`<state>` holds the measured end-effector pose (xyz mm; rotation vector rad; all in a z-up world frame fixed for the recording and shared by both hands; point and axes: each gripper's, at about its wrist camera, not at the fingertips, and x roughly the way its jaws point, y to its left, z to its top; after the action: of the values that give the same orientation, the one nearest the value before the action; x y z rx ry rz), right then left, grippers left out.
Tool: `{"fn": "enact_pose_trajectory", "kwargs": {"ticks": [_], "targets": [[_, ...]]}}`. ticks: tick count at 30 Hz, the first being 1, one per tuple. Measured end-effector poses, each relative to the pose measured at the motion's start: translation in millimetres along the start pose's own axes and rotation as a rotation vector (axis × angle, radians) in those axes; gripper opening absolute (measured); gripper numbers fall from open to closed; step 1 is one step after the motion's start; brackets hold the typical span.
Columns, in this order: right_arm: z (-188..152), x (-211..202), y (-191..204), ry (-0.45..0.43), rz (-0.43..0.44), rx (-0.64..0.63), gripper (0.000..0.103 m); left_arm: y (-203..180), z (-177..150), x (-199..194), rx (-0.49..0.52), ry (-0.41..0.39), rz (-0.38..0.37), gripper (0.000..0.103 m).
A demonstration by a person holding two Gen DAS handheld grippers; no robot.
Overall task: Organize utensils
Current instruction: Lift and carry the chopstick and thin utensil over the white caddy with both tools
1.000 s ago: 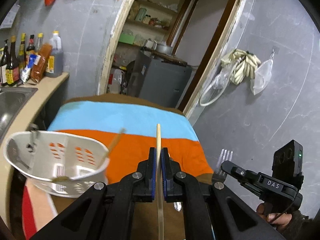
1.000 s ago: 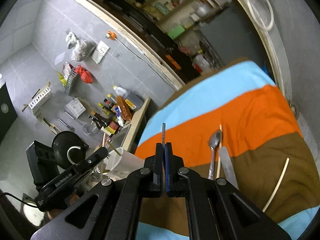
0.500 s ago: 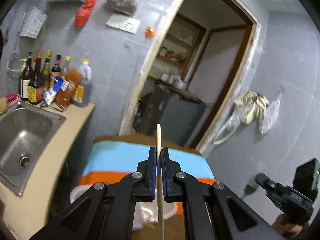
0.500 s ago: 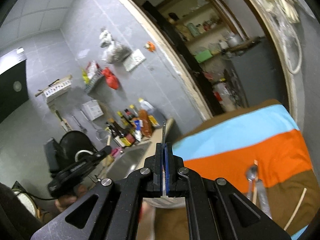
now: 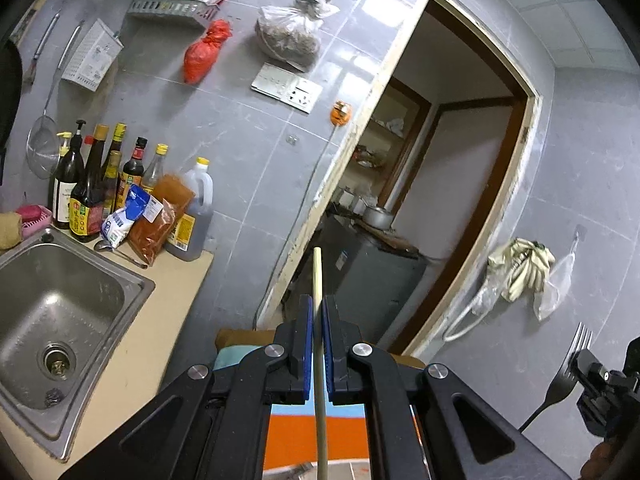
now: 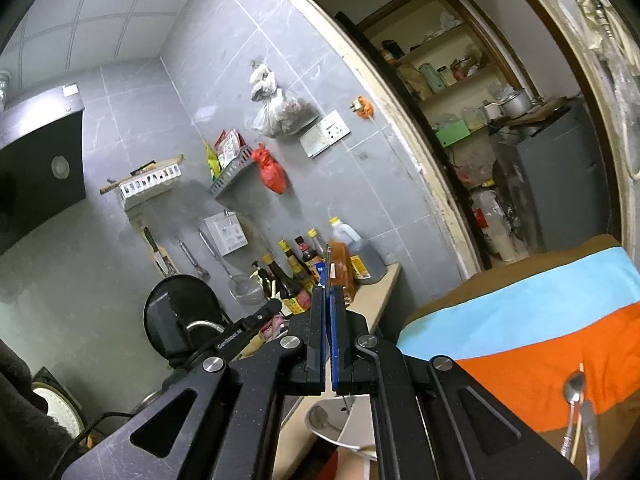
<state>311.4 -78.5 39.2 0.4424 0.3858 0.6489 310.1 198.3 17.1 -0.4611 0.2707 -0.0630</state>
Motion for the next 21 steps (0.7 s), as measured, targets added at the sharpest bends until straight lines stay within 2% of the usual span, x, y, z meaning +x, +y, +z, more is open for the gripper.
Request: {"fn": "enact_pose_trajectory", "kwargs": {"ticks": [11,21], "targets": [[-38,53,-22,0.081,-0.049,0.018,0.002,22,-25,33,-0.028,0.021,0.054,0.005],[-60,74,-47,0.123,-0.083,0.085,0.002,13,-46,39,0.056,0.055,0.067,0.005]]}}
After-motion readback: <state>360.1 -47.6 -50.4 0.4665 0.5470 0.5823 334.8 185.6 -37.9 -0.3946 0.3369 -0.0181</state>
